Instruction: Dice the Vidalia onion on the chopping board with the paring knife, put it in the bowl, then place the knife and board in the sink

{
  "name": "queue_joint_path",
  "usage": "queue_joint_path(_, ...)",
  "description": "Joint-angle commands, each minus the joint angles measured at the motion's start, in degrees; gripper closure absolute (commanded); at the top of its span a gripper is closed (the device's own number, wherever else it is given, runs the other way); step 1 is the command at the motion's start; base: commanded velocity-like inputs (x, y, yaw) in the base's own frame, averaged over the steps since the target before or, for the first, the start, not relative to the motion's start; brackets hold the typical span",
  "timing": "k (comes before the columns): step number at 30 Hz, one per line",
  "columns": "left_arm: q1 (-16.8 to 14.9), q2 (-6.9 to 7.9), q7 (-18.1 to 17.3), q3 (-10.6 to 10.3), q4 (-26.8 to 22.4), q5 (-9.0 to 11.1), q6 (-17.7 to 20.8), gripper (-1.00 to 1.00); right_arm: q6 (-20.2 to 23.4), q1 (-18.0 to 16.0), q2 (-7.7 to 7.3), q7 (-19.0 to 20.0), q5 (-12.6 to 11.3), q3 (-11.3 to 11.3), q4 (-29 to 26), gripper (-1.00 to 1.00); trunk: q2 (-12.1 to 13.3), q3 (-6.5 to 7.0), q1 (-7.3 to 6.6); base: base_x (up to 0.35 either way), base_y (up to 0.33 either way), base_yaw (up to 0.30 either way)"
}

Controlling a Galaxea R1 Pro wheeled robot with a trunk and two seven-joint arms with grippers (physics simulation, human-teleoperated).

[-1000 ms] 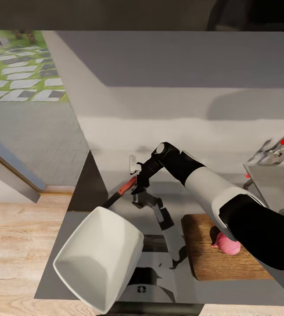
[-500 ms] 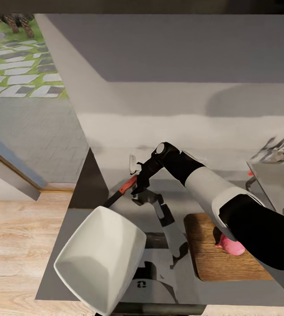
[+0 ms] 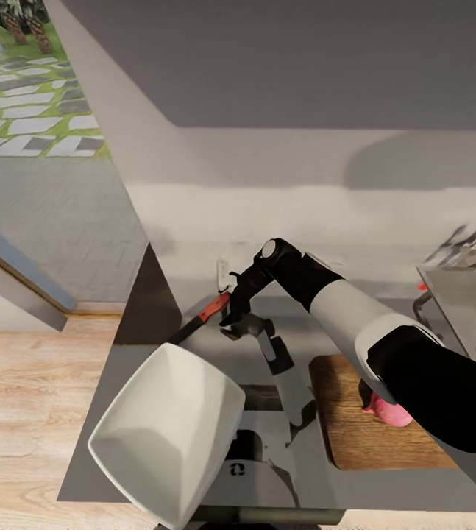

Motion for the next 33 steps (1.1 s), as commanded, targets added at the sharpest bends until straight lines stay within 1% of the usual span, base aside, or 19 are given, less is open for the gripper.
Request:
queue_joint_path(1, 0.0, 0.01, 0.1, -0.1, -0.1, 0.6, 0.3, -1.00, 0.7, 0.0, 0.00, 0.2, 0.0, 0.1, -0.1, -1.00, -0.1, -0.18, 0.04, 0.000, 0.000, 0.000)
queue_joint_path(7, 0.0, 0.08, 0.1, -0.1, -0.1, 0.6, 0.3, -1.00, 0.7, 0.0, 0.00, 0.2, 0.0, 0.1, -0.1, -1.00, -0.1, -0.72, 0.04, 0.000, 0.000, 0.000)
queue_joint_path(13, 0.0, 0.18, 0.1, -0.1, -0.1, 0.6, 0.3, -1.00, 0.7, 0.0, 0.00, 0.3, 0.0, 0.1, -0.1, -1.00, -0.1, -0.84, 0.04, 0.000, 0.000, 0.000)
queue_joint_path(14, 0.0, 0.19, 0.1, -0.1, -0.1, 0.6, 0.3, -1.00, 0.7, 0.0, 0.00, 0.3, 0.0, 0.1, -0.1, 1.00, -0.1, -0.84, 0.04, 0.000, 0.000, 0.000)
queue_joint_path(33, 0.0, 0.19, 0.1, -0.1, -0.1, 0.6, 0.3, -1.00, 0.7, 0.0, 0.00, 0.1, 0.0, 0.1, -0.1, 1.00, -0.1, -0.84, 0.04, 0.000, 0.000, 0.000)
